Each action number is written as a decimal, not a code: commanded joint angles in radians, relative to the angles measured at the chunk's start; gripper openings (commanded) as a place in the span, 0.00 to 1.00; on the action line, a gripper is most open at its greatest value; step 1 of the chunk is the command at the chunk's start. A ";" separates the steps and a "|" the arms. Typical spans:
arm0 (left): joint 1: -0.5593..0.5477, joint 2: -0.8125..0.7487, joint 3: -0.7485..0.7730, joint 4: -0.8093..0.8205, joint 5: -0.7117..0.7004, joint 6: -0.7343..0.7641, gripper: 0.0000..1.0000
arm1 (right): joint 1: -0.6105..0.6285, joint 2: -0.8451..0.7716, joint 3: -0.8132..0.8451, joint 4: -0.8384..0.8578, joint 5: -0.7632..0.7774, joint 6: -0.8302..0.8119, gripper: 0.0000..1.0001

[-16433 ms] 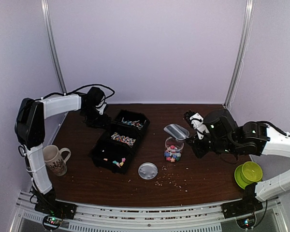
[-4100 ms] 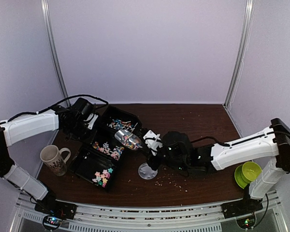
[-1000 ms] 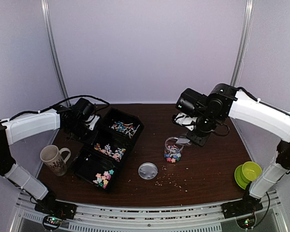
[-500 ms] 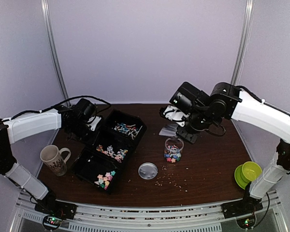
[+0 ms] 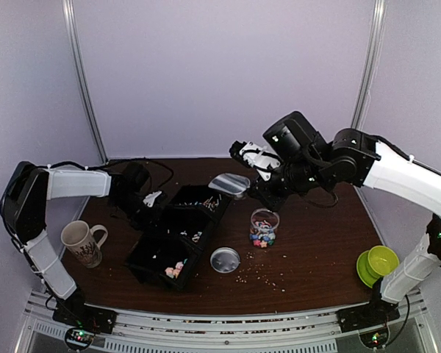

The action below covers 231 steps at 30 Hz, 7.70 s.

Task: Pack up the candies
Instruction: Scoop the fake candies from the plate, then place the fake candies in the packing box.

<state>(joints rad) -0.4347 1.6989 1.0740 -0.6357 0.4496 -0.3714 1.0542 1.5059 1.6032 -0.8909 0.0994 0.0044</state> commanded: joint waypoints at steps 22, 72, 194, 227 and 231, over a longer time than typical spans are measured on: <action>-0.010 -0.086 0.068 0.012 -0.050 0.029 0.00 | 0.071 0.116 0.083 -0.105 -0.031 -0.027 0.00; -0.159 -0.207 0.106 -0.031 -0.441 0.117 0.00 | 0.171 0.839 0.760 -0.503 0.148 -0.051 0.00; -0.052 -0.189 0.076 0.000 -0.309 0.065 0.00 | 0.114 0.422 -0.659 1.532 0.219 0.142 0.00; -0.052 -0.169 0.086 -0.020 -0.299 0.066 0.00 | 0.007 -0.236 -0.898 1.091 0.292 0.062 0.00; -0.052 -0.169 0.086 -0.021 -0.298 0.065 0.00 | -0.029 -0.308 -0.882 0.933 0.290 0.086 0.00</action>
<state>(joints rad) -0.4896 1.5505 1.1038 -0.7292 0.0895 -0.2962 1.0538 1.2636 0.7078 0.2207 0.3637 0.0525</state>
